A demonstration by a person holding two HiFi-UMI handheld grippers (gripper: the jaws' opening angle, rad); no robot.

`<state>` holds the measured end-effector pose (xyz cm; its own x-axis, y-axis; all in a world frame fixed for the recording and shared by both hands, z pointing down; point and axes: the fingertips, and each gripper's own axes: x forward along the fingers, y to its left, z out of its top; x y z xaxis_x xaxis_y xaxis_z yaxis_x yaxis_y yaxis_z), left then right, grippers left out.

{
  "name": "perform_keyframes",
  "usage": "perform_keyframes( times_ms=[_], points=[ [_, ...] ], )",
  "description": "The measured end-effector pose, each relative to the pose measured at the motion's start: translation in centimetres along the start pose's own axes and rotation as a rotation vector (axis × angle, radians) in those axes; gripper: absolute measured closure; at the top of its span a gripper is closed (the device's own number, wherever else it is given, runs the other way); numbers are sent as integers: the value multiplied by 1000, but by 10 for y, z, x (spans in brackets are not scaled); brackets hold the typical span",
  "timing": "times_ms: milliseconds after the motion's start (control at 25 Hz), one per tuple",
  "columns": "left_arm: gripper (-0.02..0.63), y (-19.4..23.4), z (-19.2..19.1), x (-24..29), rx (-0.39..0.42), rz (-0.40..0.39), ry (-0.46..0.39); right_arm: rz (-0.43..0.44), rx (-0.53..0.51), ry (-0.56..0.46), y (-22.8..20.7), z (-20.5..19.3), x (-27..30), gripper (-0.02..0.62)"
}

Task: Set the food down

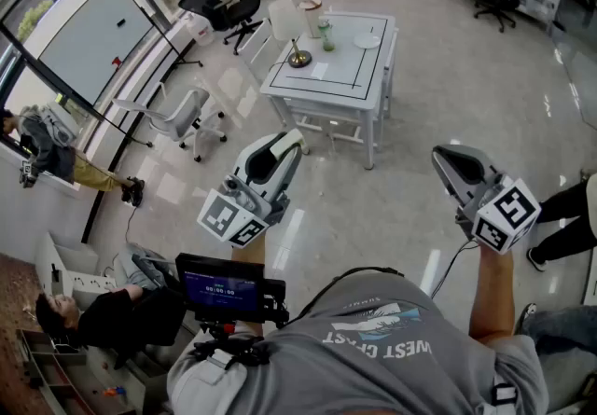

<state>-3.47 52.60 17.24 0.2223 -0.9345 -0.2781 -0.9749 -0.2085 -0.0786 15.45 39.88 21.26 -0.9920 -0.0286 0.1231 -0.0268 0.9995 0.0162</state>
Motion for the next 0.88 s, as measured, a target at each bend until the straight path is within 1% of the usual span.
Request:
perform_keyframes(
  times_ms=[160,280,520,880],
  points=[
    [502,6,10,26,23,-52,-12,-56,10,-63,-13,17,-8,588],
    [502,9,7,38,24,-66,-1,-69,34,-84,-23,18,-5,588],
    [502,9,-10,43,5,-37,22,-47,70,-100,-36,6,-2,588],
    [502,-13,-24,74,16,6,49,-20,73,-104,-71,-4,-25,588]
  ],
)
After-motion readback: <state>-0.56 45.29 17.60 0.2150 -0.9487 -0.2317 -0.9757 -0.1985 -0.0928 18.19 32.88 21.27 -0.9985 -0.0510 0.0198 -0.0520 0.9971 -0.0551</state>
